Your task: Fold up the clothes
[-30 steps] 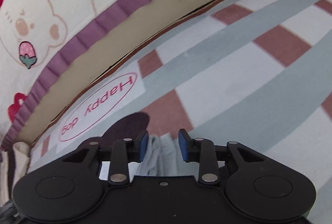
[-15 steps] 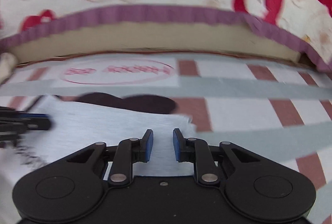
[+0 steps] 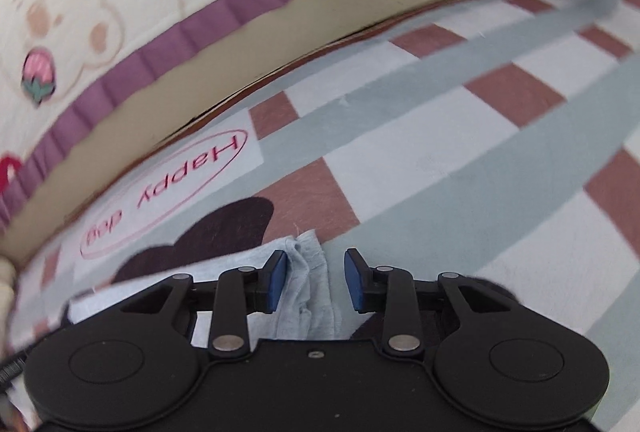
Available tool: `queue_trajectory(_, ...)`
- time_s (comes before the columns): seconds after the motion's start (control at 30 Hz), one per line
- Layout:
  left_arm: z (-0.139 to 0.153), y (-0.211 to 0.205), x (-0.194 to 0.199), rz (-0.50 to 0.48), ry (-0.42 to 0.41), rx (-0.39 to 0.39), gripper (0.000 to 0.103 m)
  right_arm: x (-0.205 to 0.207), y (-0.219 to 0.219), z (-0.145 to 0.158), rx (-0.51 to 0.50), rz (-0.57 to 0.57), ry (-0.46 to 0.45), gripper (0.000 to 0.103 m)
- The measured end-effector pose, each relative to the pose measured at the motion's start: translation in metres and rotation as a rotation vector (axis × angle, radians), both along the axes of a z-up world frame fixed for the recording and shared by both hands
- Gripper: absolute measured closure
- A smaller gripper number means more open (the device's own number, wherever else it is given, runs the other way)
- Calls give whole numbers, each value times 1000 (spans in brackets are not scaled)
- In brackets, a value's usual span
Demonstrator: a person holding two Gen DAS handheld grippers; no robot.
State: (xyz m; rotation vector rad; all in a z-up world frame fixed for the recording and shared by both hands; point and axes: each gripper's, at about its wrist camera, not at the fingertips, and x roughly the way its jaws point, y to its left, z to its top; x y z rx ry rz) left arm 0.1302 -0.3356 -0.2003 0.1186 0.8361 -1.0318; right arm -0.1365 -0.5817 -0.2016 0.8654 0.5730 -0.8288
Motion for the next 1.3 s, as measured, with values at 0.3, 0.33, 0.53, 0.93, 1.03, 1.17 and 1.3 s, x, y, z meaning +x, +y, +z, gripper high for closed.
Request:
queue_trajectory(0.3, 12, 55, 33, 153, 341, -153, 72, -15, 24, 53, -128, -131, 184, 63)
queue_trajectory(0.33, 11, 58, 32, 158, 378, -169, 71, -27, 31, 60, -80, -134, 116, 61)
queue_trajectory(0.53, 20, 58, -2, 53, 382, -116, 59, -82, 75, 62, 169, -40, -116, 41)
queue_trajectory(0.93, -10, 66, 0, 69, 552, -110, 67, -63, 108, -11, 446, -98, -319, 40)
queue_trajectory(1.03, -14, 68, 4, 73, 569, -120, 69, -49, 111, -6, 355, -93, -299, 37)
queue_trajectory(1.17, -16, 64, 0, 56, 510, -90, 69, -17, 130, 10, 46, 30, -141, 48)
queue_trajectory(1.3, -9, 62, -5, 53, 475, -69, 68, 8, 142, 42, -237, 164, 27, 63)
